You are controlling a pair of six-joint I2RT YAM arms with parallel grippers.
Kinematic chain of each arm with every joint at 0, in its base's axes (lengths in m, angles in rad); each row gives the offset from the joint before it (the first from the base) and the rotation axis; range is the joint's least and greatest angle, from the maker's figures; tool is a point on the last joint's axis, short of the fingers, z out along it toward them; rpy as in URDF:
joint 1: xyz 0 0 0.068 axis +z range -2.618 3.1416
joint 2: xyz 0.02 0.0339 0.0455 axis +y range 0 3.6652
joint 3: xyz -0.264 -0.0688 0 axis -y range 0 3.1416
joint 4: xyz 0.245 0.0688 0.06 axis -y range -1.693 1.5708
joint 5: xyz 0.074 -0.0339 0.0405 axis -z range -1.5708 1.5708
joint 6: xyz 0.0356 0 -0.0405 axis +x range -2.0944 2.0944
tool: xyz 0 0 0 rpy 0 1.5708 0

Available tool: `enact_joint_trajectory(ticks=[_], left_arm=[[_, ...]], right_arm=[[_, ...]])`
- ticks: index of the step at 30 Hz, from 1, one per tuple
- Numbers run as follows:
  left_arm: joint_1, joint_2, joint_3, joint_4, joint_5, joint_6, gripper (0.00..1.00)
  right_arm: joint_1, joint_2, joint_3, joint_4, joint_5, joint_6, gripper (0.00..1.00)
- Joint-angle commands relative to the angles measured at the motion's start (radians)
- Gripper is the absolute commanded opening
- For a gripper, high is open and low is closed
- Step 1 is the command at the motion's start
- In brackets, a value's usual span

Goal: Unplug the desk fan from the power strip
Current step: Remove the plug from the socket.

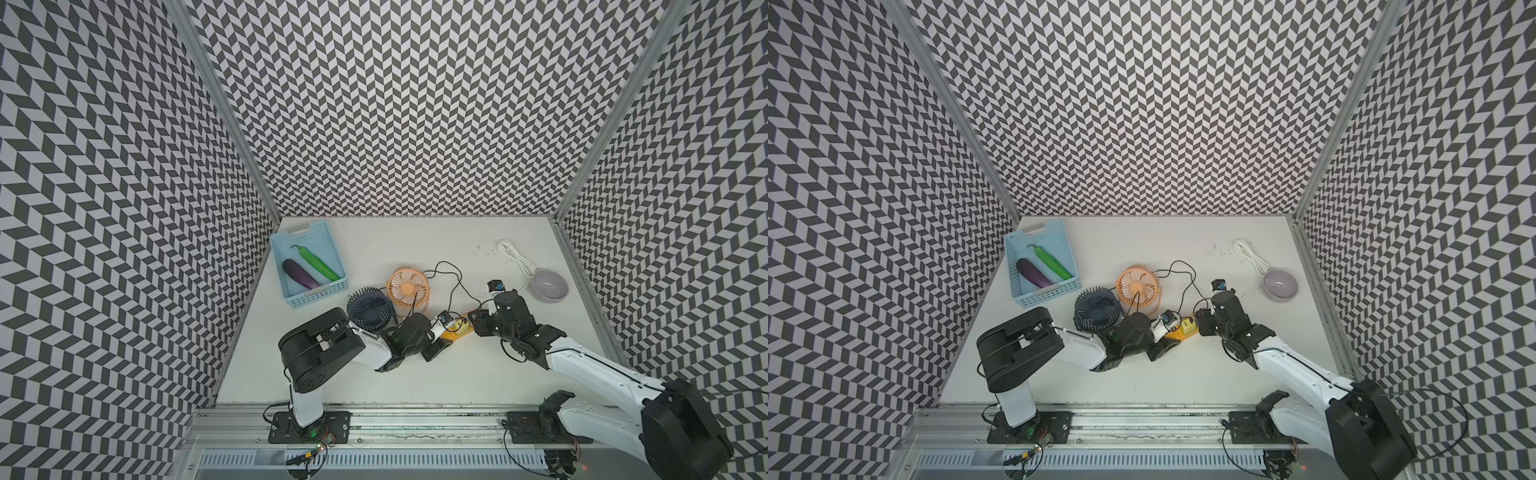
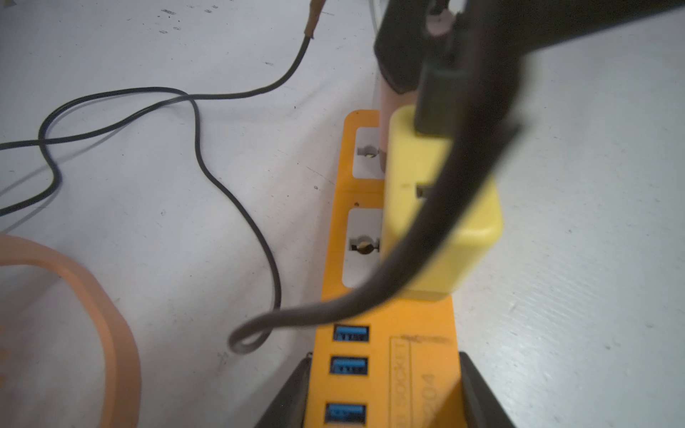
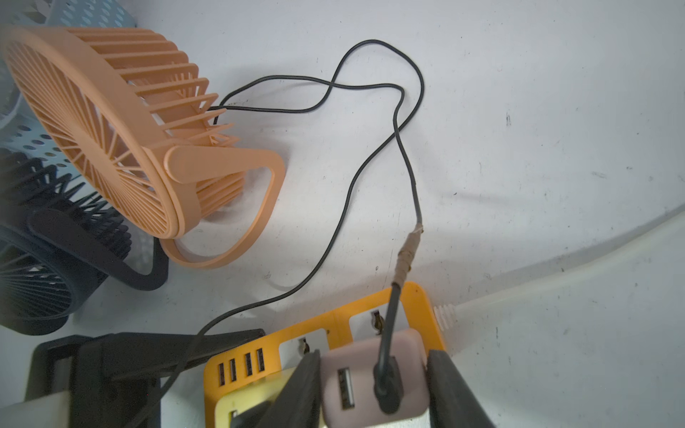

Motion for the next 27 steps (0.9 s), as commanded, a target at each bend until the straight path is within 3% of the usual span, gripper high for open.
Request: enact_joint_trajectory(ticks=[1, 10, 22, 27], left_arm=[[0.007, -0.013, -0.003, -0.008, 0.011, -0.021, 0.19], [0.007, -0.003, 0.002, -0.008, 0.017, -0.023, 0.19], [0.007, -0.011, 0.0, -0.016, 0.013, -0.022, 0.19], [0.006, -0.006, 0.004, -0.014, 0.017, -0.022, 0.19]], right_arm=[[-0.003, -0.019, 0.016, 0.032, -0.037, -0.003, 0.28], [0.071, -0.015, 0.03, -0.008, 0.085, -0.019, 0.28], [0.007, -0.017, 0.007, 0.04, -0.016, 0.027, 0.27], [0.011, -0.015, 0.029, 0.0, 0.036, -0.021, 0.26]])
